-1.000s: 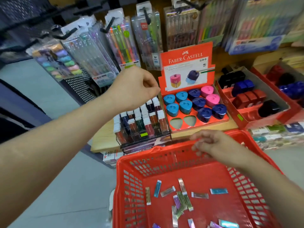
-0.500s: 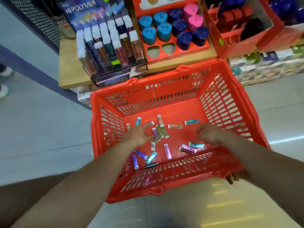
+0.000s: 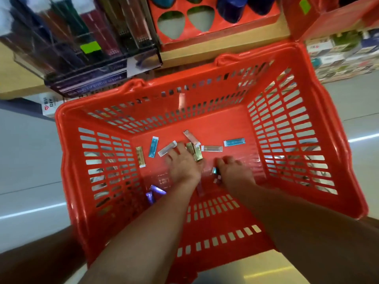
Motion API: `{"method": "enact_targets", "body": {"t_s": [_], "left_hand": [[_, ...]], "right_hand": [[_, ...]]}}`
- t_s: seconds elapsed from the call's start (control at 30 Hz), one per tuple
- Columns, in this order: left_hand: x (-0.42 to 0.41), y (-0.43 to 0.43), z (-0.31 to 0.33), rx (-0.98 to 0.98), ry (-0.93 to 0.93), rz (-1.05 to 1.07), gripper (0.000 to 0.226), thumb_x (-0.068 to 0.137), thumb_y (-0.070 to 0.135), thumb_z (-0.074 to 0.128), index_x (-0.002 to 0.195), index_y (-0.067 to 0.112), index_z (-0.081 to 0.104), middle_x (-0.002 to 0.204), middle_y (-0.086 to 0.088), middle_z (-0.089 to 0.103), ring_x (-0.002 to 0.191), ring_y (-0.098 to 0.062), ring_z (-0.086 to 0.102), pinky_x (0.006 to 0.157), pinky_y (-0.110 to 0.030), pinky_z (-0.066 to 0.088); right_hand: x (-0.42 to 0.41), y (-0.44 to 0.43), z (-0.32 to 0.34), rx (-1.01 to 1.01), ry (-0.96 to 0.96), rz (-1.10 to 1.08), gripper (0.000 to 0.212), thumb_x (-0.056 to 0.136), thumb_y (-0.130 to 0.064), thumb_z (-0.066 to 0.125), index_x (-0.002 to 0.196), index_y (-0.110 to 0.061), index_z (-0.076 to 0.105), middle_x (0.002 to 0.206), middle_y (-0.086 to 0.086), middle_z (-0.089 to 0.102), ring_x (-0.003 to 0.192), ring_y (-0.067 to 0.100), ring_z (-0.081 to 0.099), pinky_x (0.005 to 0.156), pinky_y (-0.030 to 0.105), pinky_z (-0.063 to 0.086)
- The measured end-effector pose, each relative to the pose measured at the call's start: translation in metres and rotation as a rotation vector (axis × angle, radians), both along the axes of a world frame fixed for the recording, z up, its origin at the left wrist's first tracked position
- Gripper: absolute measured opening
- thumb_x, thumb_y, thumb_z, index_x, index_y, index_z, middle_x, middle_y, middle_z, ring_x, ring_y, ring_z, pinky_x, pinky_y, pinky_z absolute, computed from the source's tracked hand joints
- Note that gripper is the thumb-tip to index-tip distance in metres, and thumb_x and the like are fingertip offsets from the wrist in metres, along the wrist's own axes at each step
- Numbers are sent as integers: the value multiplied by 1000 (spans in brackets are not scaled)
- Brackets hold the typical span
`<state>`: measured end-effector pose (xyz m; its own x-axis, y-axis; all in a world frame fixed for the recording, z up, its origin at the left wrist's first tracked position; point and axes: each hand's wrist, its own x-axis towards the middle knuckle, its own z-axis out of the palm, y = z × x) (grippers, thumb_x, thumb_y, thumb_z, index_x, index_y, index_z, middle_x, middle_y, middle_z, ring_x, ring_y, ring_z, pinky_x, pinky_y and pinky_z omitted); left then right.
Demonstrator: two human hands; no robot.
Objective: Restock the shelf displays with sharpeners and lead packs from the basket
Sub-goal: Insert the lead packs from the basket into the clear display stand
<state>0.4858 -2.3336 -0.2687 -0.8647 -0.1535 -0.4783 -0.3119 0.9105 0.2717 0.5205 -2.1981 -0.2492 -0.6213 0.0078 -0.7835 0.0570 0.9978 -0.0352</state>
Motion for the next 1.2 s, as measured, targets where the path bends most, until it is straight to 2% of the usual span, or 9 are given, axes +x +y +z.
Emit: {"method": "enact_targets", "body": {"t_s": [0.23, 0.4, 0.5, 0.63, 0.77, 0.9, 0.97, 1.1, 1.2], "left_hand": [[-12, -1, -2, 89, 47, -49, 52, 70, 22, 69, 118, 14, 50, 120, -15, 49, 113, -36, 45, 98, -38, 34], [-19, -12, -1, 274, 21, 114, 42, 71, 7, 66, 111, 16, 55, 109, -13, 58, 96, -31, 59, 79, -31, 44], [-15, -9, -2, 244, 50, 57, 35, 78, 13, 66, 112, 14, 57, 105, -12, 62, 94, -30, 61, 76, -32, 42], [-15, -6, -3, 233, 48, 100, 29, 79, 19, 69, 107, 19, 60, 99, -6, 67, 93, -27, 63, 77, -33, 45], [-26, -13, -1, 369, 8, 292, 22, 77, 14, 71, 99, 20, 70, 95, -1, 72, 91, -21, 65, 77, -26, 45], [-27, -22, -1, 625, -126, 519, 28, 70, 10, 81, 95, 20, 75, 88, -2, 74, 81, -21, 69, 78, -32, 54], [-30, -27, 6, 811, -198, 668, 27, 72, 2, 79, 96, 14, 74, 87, -7, 74, 72, -20, 67, 67, -27, 53], [-43, -31, 41, 1047, -220, 767, 20, 76, -6, 72, 91, 6, 70, 69, -1, 70, 61, -13, 64, 61, -22, 49], [-50, -35, 72, 1098, -173, 689, 18, 76, -8, 71, 85, 8, 70, 61, 3, 68, 52, -7, 63, 51, -18, 49]], "right_hand": [[-11, 4, -2, -60, 47, 25, 57, 82, -40, 71, 128, -22, 43, 117, 4, 59, 103, 26, 61, 78, 37, 50], [-11, -11, -3, -56, 69, 38, 55, 89, -24, 64, 136, -17, 36, 127, 10, 53, 111, 30, 60, 86, 40, 51], [-13, -14, 0, 1, 82, 36, 50, 92, -18, 60, 135, -12, 36, 123, 11, 59, 110, 29, 62, 83, 38, 51], [-14, -23, -3, 35, 70, -84, 28, 93, -18, 59, 120, -18, 60, 117, 5, 66, 106, 24, 66, 80, 33, 54], [-12, -24, -18, -150, 94, -371, 30, 89, -38, 53, 111, -22, 64, 112, 4, 68, 103, 27, 66, 85, 31, 51], [-33, -18, -8, -572, -72, -1282, 23, 88, -17, 46, 90, -7, 67, 72, 10, 70, 64, 27, 62, 62, 30, 48], [-44, -18, 3, -744, -168, -1606, 23, 86, -4, 40, 78, -7, 61, 51, 7, 61, 47, 21, 51, 47, 23, 42], [-58, -23, 31, -982, -291, -1828, 21, 84, -10, 43, 75, -16, 61, 58, 2, 54, 49, 14, 47, 47, 20, 42], [-64, -27, 59, -1107, -351, -1704, 19, 90, -28, 55, 80, -14, 65, 60, 5, 61, 52, 15, 55, 54, 23, 46]]}}
